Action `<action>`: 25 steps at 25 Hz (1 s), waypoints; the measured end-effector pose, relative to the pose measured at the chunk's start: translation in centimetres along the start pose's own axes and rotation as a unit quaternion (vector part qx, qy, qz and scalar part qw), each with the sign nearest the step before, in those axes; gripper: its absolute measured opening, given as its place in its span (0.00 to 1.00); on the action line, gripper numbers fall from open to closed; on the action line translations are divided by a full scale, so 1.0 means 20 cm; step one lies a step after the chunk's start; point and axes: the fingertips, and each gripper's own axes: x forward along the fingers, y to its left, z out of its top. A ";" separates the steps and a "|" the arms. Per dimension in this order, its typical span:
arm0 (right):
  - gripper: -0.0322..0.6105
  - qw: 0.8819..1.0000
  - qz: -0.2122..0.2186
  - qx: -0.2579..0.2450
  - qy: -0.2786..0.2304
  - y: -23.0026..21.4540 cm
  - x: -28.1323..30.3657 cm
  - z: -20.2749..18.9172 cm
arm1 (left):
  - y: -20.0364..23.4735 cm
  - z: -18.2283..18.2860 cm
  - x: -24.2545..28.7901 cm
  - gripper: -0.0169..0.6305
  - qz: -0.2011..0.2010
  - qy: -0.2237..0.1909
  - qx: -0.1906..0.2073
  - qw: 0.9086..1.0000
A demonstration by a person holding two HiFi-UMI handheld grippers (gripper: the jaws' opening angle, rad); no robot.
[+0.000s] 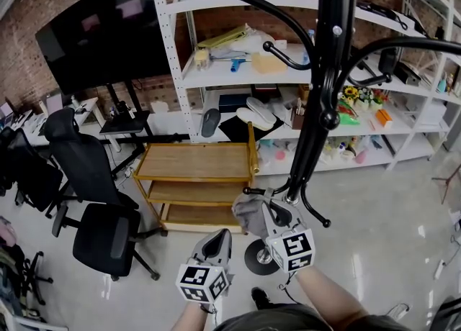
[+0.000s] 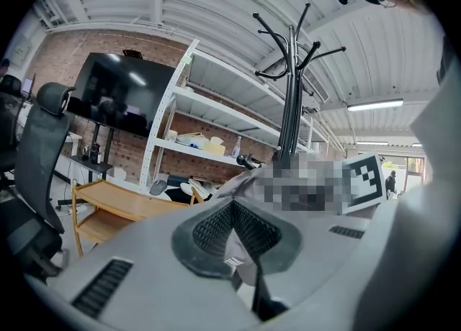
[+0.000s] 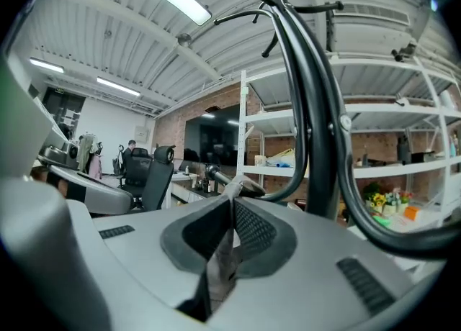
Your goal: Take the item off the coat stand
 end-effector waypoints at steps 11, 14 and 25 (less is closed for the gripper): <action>0.09 0.999 0.018 0.004 -0.026 0.11 -0.03 0.14 | 0.01 0.02 -0.09 0.04 0.008 -0.011 0.004 1.000; 0.09 0.999 0.021 0.008 -0.034 0.12 -0.02 0.19 | 0.01 0.03 -0.13 0.04 0.012 -0.013 0.004 1.000; 0.09 0.997 0.059 0.003 -0.045 0.28 0.05 0.29 | 0.04 0.04 -0.25 0.04 0.034 -0.021 0.005 0.999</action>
